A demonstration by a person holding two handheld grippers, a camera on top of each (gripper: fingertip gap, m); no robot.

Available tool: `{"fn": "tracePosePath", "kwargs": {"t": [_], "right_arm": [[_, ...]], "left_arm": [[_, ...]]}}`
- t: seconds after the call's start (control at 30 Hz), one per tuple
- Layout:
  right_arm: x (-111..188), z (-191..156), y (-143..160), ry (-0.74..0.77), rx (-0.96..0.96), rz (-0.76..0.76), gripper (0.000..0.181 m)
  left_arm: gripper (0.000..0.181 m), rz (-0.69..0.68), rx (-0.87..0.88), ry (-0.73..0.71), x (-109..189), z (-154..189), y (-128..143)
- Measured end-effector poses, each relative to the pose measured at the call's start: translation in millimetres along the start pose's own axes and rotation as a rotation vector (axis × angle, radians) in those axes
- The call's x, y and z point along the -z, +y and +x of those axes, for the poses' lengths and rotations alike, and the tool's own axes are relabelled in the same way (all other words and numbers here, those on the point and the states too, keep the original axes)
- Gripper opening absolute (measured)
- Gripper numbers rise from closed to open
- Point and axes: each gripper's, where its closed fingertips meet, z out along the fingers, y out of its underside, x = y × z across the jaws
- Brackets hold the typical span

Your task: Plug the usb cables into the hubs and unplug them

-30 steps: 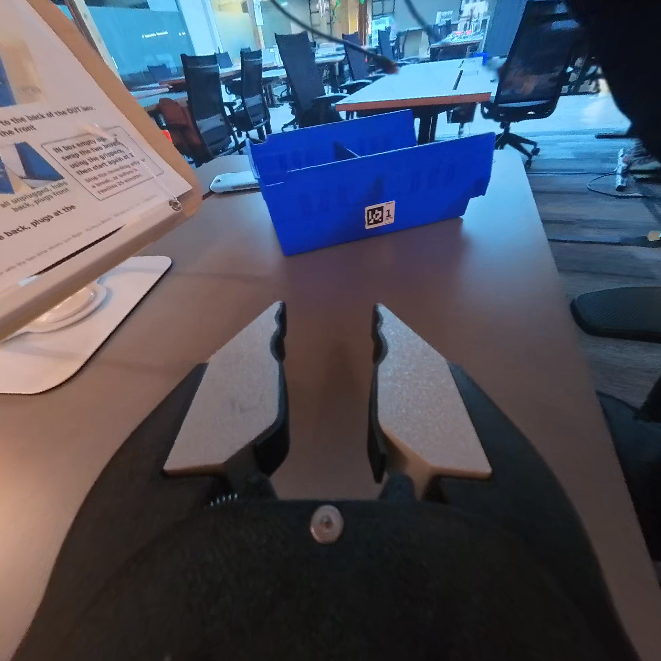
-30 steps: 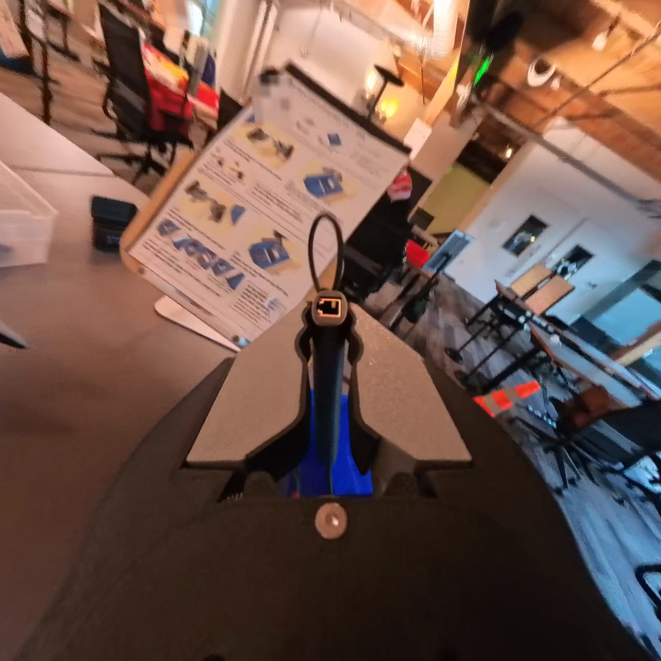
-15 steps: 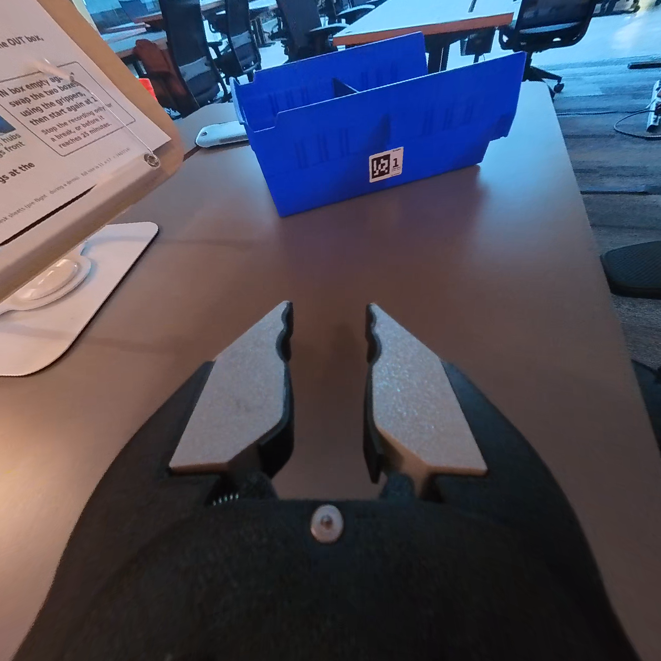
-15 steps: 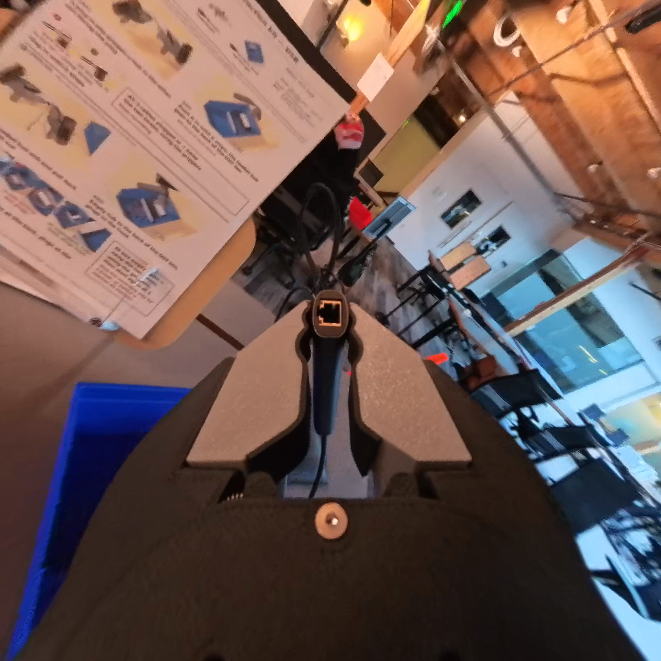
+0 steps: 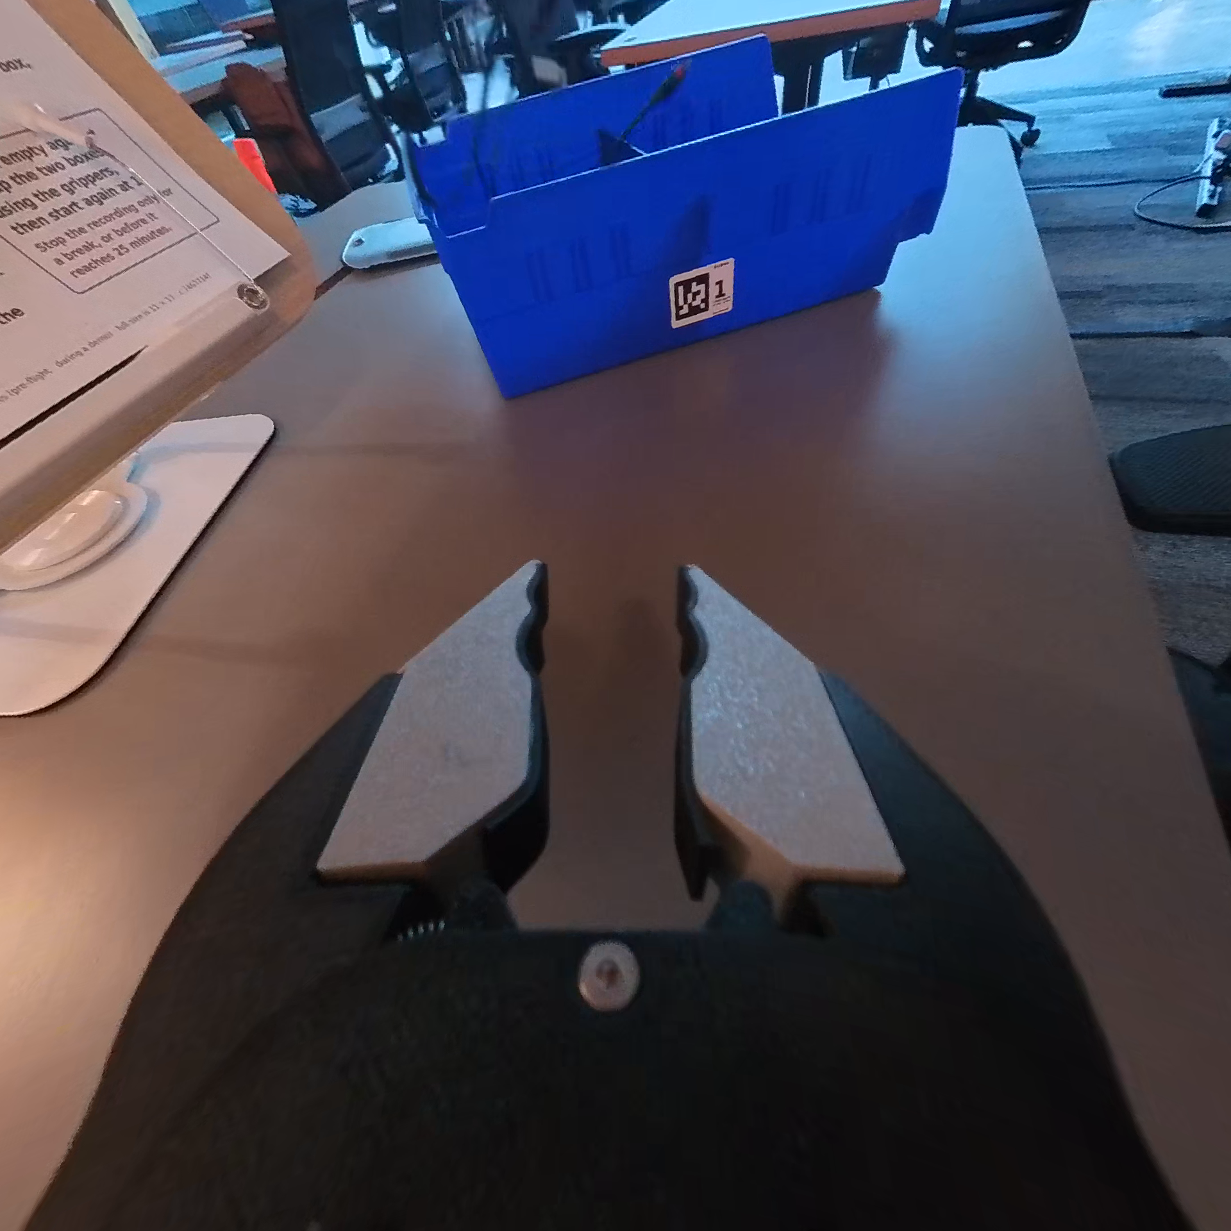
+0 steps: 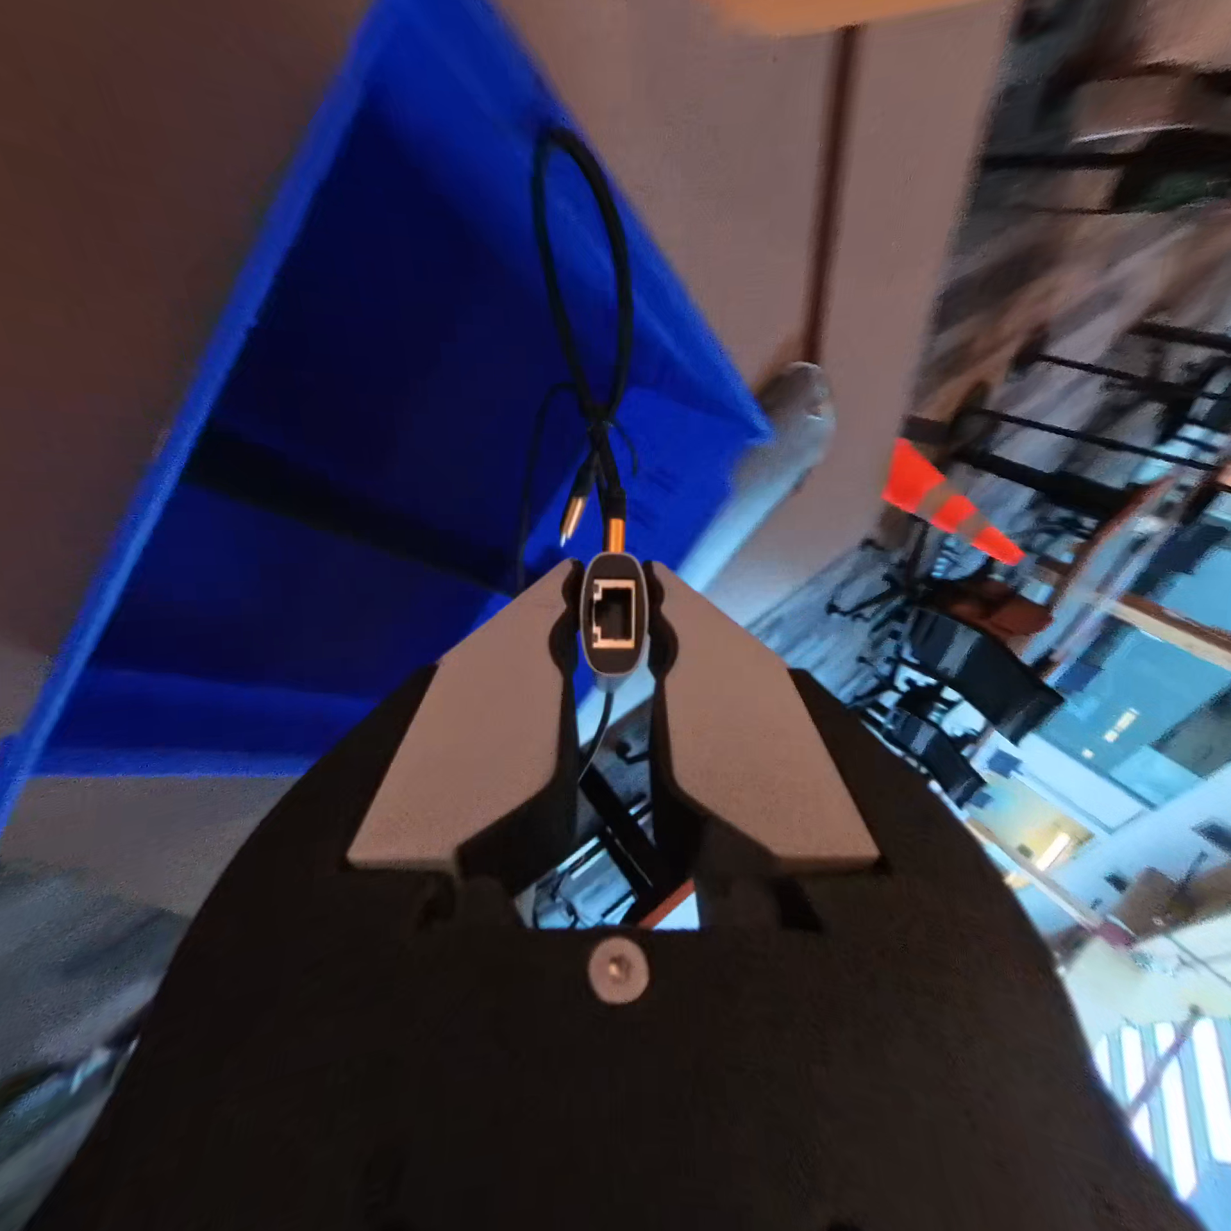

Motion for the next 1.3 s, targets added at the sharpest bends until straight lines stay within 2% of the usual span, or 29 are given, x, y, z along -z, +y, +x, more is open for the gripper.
{"fn": "tracePosePath", "kwargs": {"t": [0.07,0.13,0.2,0.3,0.4,0.47,0.53,0.6,0.67,0.7,0.73,0.83,0.9,1.03,1.2,1.3], "right_arm": [[-31.8,-21.9,-21.2,-0.107,0.011,-0.007,0.014],[-62.0,-22.0,-38.0,-0.093,-0.009,-0.019,0.014],[-90.9,-17.7,-40.2,-0.054,-0.026,-0.076,0.017],[-120.2,-35.9,-30.8,-0.17,-0.079,-0.179,0.03],[-117.7,-26.8,-33.0,-0.147,-0.149,-0.145,0.033],[-94.0,-13.0,-45.9,-0.105,-0.214,0.02,0.039],[-60.2,1.3,-46.9,-0.072,-0.307,0.175,0.038],[-32.9,16.7,-26.1,-0.02,-0.427,0.251,0.038],[-20.6,24.2,10.9,0.012,-0.576,0.236,0.043],[-20.9,19.9,31.0,-0.002,-0.66,0.2,0.05],[-24.7,8.7,50.8,-0.039,-0.748,0.142,0.059],[-39.6,-45.6,85.6,-0.189,-0.89,0.002,0.053],[-52.6,-61.7,108.1,-0.109,-0.869,-0.071,0.052],[-78.9,-64.2,141.7,0.132,-0.782,-0.187,0.059],[-97.0,-47.1,148.5,0.39,-0.608,-0.239,0.071],[-103.8,-36.7,150.9,0.484,-0.533,-0.267,0.058]], "left_arm": [[0.035,0.004,0.001,0.001,0.5,0.0,-0.5],[0.035,0.002,0.006,0.004,0.2,-0.3,-0.2],[0.035,0.0,0.01,0.004,0.0,-0.6,0.3],[0.035,0.004,0.017,0.006,0.4,-1.1,0.1],[0.036,0.0,0.018,0.01,0.2,-0.7,0.4],[0.036,-0.003,0.019,0.013,0.1,0.0,0.9],[0.036,-0.007,0.02,0.02,-0.1,1.2,1.4],[0.035,-0.012,0.021,0.027,-0.6,2.6,1.9],[0.036,-0.017,0.015,0.03,-1.2,4.4,2.3],[0.036,-0.02,0.009,0.031,-1.6,5.3,2.6],[0.036,-0.024,0.003,0.031,-2.0,6.0,2.9],[0.036,-0.024,-0.003,0.028,-1.6,6.3,3.0],[0.035,-0.016,0.008,0.027,-0.6,5.2,2.3],[0.035,-0.009,0.021,0.029,0.1,4.2,1.7],[0.035,-0.011,0.016,0.031,0.2,5.2,2.0],[0.035,-0.011,0.022,0.035,0.4,5.1,2.2]]}}
